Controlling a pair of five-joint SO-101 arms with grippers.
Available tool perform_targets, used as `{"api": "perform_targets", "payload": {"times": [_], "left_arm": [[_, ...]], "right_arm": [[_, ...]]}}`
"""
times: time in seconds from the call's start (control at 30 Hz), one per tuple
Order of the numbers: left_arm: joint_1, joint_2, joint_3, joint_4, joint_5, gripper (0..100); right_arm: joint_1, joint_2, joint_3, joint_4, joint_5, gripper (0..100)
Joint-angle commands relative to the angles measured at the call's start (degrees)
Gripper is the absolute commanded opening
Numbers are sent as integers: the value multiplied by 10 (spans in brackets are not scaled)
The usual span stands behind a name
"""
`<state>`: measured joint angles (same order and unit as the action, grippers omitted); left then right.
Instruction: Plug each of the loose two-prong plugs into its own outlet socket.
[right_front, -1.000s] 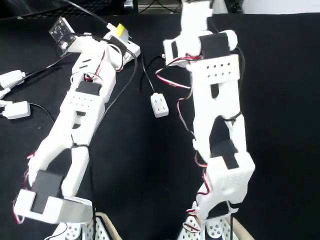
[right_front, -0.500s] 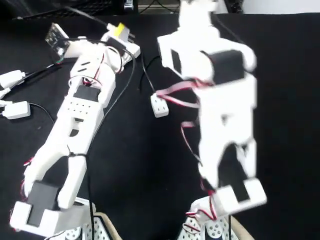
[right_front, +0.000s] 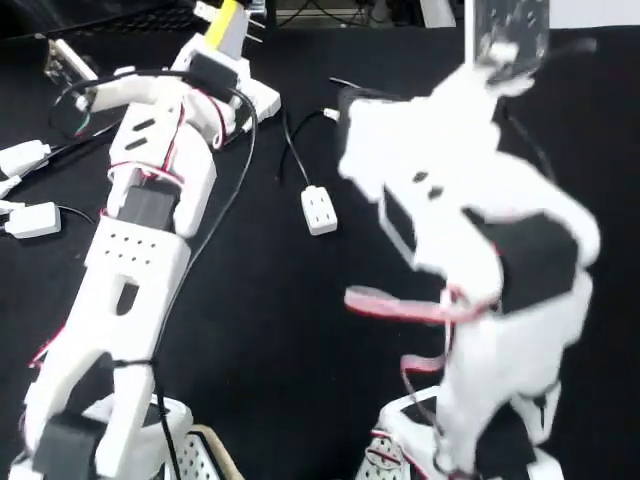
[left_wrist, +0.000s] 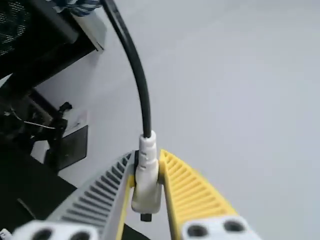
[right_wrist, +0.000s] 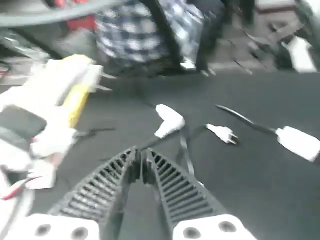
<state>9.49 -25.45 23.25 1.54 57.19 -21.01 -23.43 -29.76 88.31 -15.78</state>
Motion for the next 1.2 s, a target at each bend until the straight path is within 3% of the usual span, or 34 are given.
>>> {"api": "perform_targets", "payload": {"times": [0.0, 0.17, 0.4, 0.53, 0.73, 1.03, 1.17], "left_arm": [[18, -78, 12, -11, 4, 30], [23, -142, 62, -11, 3, 30], [24, -227, 142, -11, 4, 30], [24, -273, 208, -13, 4, 30], [-2, -311, 255, -12, 47, 30], [5, -331, 258, -14, 48, 30], [16, -309, 255, -15, 48, 30]], "right_arm": [[-75, -73, 55, -49, 30, 12], [-156, -168, 180, -134, 76, 12], [-159, -263, 342, -249, 77, 12], [-159, -279, 399, -287, 116, 12], [-161, -279, 426, -302, 128, 12], [-102, -280, 463, -302, 124, 12], [-108, -282, 466, -302, 125, 12]]}}
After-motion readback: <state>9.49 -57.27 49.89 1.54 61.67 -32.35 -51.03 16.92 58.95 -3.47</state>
